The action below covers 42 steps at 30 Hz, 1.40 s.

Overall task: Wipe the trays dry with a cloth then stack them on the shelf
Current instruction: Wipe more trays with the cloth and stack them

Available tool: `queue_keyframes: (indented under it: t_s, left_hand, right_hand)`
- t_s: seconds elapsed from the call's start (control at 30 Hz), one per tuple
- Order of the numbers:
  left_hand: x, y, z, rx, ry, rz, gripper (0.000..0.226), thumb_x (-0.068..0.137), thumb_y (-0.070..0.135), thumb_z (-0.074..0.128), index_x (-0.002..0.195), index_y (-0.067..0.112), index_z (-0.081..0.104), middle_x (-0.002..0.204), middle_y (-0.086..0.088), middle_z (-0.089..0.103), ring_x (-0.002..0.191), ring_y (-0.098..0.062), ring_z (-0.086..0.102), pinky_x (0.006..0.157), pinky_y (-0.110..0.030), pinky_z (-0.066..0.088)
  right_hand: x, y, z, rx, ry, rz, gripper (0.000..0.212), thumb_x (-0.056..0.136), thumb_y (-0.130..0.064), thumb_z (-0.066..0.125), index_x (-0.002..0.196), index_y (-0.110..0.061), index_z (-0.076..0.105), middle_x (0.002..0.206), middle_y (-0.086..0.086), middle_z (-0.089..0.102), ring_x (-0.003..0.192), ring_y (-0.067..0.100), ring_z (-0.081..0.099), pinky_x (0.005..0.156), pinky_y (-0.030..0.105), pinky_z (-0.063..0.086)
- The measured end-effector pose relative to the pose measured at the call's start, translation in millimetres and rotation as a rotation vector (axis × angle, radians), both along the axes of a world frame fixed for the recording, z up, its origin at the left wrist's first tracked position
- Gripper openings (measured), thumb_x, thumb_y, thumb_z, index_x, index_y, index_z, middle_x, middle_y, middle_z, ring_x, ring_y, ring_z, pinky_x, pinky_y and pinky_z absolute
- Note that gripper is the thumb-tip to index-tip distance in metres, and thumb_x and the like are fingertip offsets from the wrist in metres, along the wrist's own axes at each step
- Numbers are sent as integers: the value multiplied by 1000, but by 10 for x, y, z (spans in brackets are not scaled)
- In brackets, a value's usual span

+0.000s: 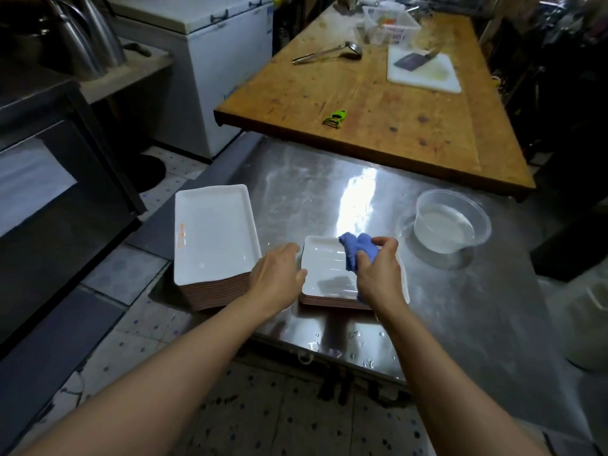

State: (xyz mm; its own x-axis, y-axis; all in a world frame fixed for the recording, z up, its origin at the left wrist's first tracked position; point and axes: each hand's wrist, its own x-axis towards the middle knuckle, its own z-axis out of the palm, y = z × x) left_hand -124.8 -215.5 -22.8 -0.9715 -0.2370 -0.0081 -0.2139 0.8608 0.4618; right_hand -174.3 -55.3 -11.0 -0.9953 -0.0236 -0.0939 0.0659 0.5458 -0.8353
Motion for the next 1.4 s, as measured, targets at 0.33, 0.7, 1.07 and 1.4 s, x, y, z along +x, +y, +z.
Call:
queue_keyframes:
  t_s: [0.33,0.7,1.07,1.4]
  left_hand:
    - [-387,45,-481,197,-237,140,47,81,25,61,125,12,51,123,-13,58,113,-31,53,90,-34,45]
    - [-455,109,-615,196,-188,155,49,81,20,59,130,20,49,117,-12,62,109,-33,55,89,-35,46]
    - [-472,132,-606,193,-200,120,51,80,9,52,131,15,50,126,-12,59,116,-33,52,96,-38,42]
    - [-482,185,-675,208,-184,240,51,79,10,51,129,22,50,125,-9,60,114,-32,54,88,-33,42]
  right_hand:
    - [-308,-343,-428,59,119,194,30,88,-7,48,118,-8,45,117,5,50,103,21,50,74,21,31]
    - [-507,-436,-759,503,312,452,22,90,-14,51,103,-10,68,108,10,53,98,28,49,77,34,40]
    - [-729,554,-704,883,280,284,38,93,-23,46,131,-24,50,133,2,46,116,27,42,89,32,31]
    - [-301,862,-569,932,228,416,34,91,-16,44,123,-18,53,123,2,51,105,27,40,72,28,19]
